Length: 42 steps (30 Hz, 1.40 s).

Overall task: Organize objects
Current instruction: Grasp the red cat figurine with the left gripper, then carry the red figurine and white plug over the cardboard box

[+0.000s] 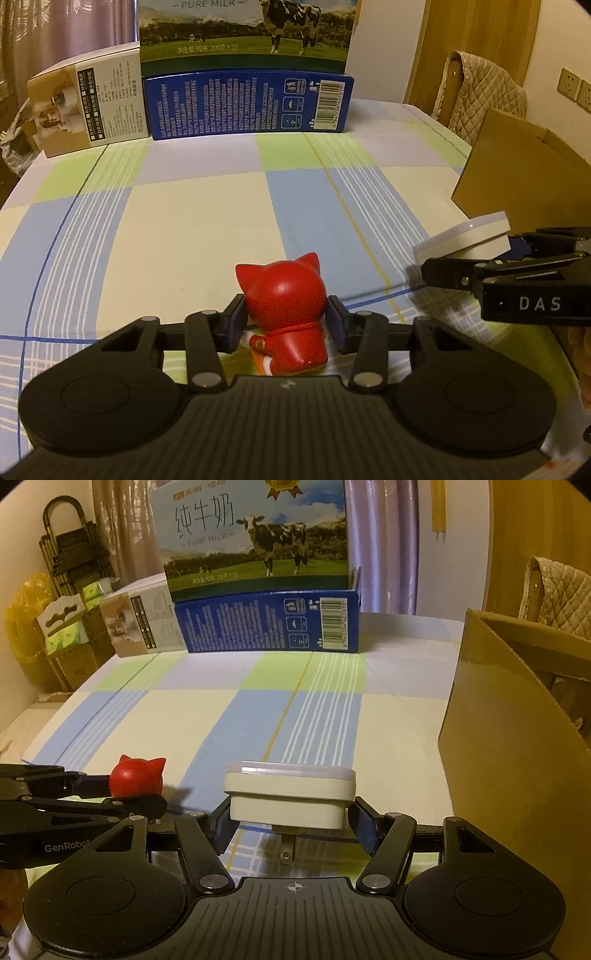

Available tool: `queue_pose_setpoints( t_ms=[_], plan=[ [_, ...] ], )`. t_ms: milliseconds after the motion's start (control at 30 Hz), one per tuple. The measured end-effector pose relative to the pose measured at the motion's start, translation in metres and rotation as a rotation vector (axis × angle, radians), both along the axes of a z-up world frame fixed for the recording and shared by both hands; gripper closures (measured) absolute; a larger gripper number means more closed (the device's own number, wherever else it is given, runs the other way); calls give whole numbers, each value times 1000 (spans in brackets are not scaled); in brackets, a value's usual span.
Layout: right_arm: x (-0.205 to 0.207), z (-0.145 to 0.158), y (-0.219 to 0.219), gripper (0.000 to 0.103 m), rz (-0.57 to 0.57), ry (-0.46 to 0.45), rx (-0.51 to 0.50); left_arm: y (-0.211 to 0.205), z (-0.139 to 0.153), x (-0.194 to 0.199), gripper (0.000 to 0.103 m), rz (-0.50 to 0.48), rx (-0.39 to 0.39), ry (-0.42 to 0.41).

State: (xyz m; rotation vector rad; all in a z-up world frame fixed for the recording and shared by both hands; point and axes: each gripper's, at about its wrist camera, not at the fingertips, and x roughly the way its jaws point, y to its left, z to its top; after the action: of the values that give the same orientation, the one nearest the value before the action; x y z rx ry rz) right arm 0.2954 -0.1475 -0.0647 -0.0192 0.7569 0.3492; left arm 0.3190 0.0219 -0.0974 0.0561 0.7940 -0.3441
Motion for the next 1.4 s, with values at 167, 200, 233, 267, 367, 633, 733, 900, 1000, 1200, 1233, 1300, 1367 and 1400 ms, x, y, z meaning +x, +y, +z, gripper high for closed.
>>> queue_pose_setpoints(
  t_ms=[167, 200, 233, 267, 367, 633, 733, 900, 1000, 1200, 1233, 1300, 1367, 1400],
  plan=[
    [-2, 6, 0, 42, -1, -15, 18, 5, 6, -1, 63, 16, -22, -4],
    [-3, 7, 1, 42, 0, -21, 18, 5, 8, -2, 63, 18, -24, -8],
    [-5, 9, 1, 42, 2, -29, 17, 5, 11, -4, 63, 20, -25, -15],
    [-6, 10, 2, 42, 3, -34, 17, 5, 13, -5, 63, 22, -30, -26],
    [-11, 15, 4, 42, 4, -50, 23, 7, 21, -9, 63, 32, -45, -45],
    [-35, 30, 8, 42, 21, -77, 20, 13, 38, -26, 63, 43, -74, -66],
    [-51, 34, 9, 42, 23, -66, 23, 15, 43, -35, 63, 53, -61, -61],
    [-84, 50, 6, 42, 18, -57, 27, 16, 53, -53, 63, 94, -51, -24],
    [-106, 67, 1, 42, 7, -66, 45, 21, 62, -71, 63, 121, -77, -2],
    [-154, 102, -12, 42, -18, -98, 71, 28, 98, -116, 63, 162, -119, -11],
    [-162, 107, -15, 42, -21, -101, 76, 27, 104, -124, 63, 163, -125, -16],
    [-179, 116, -21, 42, -28, -109, 82, 27, 117, -141, 63, 167, -130, -28],
    [-192, 124, -29, 42, -36, -116, 82, 26, 129, -158, 63, 167, -132, -38],
    [-199, 128, -33, 42, -43, -117, 85, 24, 133, -166, 63, 167, -133, -43]
  ],
)
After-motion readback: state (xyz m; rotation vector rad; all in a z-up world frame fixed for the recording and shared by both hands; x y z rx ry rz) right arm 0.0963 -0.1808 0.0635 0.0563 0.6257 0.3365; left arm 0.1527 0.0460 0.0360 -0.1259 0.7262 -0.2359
